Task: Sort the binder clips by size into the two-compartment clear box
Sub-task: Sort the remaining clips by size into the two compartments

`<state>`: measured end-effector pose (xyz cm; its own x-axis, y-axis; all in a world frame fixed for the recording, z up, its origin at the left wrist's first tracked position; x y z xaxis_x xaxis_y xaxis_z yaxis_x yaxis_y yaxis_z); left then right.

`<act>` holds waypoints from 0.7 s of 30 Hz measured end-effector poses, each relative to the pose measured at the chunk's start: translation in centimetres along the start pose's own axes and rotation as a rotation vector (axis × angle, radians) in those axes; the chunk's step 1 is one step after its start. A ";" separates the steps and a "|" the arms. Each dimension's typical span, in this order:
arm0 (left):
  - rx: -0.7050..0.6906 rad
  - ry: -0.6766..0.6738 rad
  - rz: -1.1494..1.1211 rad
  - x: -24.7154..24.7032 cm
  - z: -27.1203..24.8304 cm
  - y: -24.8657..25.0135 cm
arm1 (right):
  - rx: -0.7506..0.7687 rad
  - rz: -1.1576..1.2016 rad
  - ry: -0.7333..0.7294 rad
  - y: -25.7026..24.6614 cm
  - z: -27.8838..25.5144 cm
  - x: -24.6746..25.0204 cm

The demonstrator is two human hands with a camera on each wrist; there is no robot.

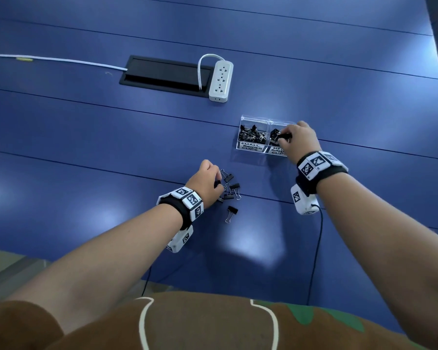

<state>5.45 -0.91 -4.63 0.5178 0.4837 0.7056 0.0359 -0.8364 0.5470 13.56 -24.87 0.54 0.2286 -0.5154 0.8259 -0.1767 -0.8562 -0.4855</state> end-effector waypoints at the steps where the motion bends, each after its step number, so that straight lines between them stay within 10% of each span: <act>1: -0.019 -0.008 0.002 -0.1 -0.2 0.3 | 0.017 -0.010 -0.005 -0.3 0.1 0.0; 11: -0.035 -0.083 0.115 -1.3 -1.4 -0.2 | 0.232 -0.144 -0.426 -5.4 -6.5 -12.0; 21: -0.017 -0.151 0.200 -2.7 -1.3 -0.7 | 0.112 0.041 -0.316 -2.8 -6.9 -12.6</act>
<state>2.93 -1.26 -6.33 0.6348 0.2641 0.7261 -0.0936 -0.9066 0.4115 4.57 -15.76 -6.55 0.5117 -0.5198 0.6841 -0.0899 -0.8242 -0.5591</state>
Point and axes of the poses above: each hand's wrist, its own z-axis towards the middle knuckle, its own x-axis out of the back of the hand, y = z × x, the point moved 6 cm from there along z, towards the middle knuckle, and after that the axes turned 7 degrees about -y, right-handed, at the moved point
